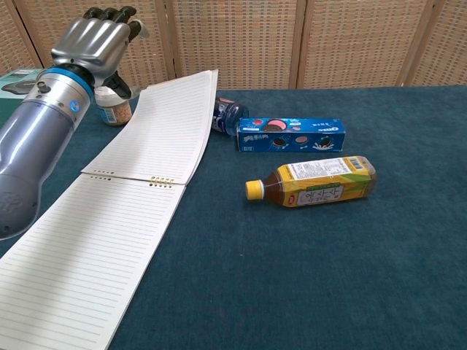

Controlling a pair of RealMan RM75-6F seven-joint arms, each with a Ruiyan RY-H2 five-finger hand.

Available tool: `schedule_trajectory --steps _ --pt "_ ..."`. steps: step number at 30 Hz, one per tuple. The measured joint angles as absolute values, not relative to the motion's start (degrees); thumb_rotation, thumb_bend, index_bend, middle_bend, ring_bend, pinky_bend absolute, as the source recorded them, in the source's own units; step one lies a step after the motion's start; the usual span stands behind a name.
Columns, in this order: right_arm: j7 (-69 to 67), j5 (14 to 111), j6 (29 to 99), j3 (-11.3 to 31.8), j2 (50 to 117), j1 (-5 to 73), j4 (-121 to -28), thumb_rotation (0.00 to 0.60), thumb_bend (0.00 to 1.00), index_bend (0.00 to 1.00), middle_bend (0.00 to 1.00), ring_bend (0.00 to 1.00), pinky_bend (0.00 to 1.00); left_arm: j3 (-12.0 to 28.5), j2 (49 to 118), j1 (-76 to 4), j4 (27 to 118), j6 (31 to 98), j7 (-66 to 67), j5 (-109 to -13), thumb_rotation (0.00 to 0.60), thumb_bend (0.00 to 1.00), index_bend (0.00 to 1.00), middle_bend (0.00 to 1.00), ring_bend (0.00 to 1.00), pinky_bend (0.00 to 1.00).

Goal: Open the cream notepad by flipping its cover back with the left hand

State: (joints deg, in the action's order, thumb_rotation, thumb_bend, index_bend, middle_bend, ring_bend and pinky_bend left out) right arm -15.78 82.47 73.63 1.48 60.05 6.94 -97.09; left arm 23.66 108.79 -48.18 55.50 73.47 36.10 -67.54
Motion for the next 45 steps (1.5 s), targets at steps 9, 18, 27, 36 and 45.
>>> schedule_trajectory --steps 9,18,27,36,45 --pt "-14.7 82.5 74.0 1.4 60.1 6.8 -97.4 0.6 0.05 0.02 0.0 0.0 0.0 14.7 96.4 -37.2 79.3 79.7 38.5 -71.2 0.6 0.0 0.0 0.0 0.0 0.0" --pt "-14.4 82.3 73.9 1.4 60.1 6.8 -97.3 0.6 0.05 0.02 0.0 0.0 0.0 5.0 88.9 -27.6 91.6 84.1 38.4 -73.7 0.6 0.0 0.0 0.0 0.0 0.0" --pt "-13.9 82.3 73.9 1.3 60.1 6.8 -97.4 0.6 0.05 0.02 0.0 0.0 0.0 -3.3 85.6 -19.9 92.4 89.4 34.9 -79.3 0.6 0.0 0.0 0.0 0.0 0.0" --pt "-13.1 83.4 75.5 1.6 60.6 6.6 -97.1 0.6 0.05 0.02 0.0 0.0 0.0 -6.2 84.9 -14.8 87.6 92.8 27.0 -82.9 0.6 0.0 0.0 0.0 0.0 0.0" --pt "-13.2 85.4 78.9 2.1 62.6 5.9 -95.0 0.6 0.05 0.02 0.0 0.0 0.0 -4.9 83.8 -12.7 86.7 92.8 25.1 -84.7 0.6 0.0 0.0 0.0 0.0 0.0"
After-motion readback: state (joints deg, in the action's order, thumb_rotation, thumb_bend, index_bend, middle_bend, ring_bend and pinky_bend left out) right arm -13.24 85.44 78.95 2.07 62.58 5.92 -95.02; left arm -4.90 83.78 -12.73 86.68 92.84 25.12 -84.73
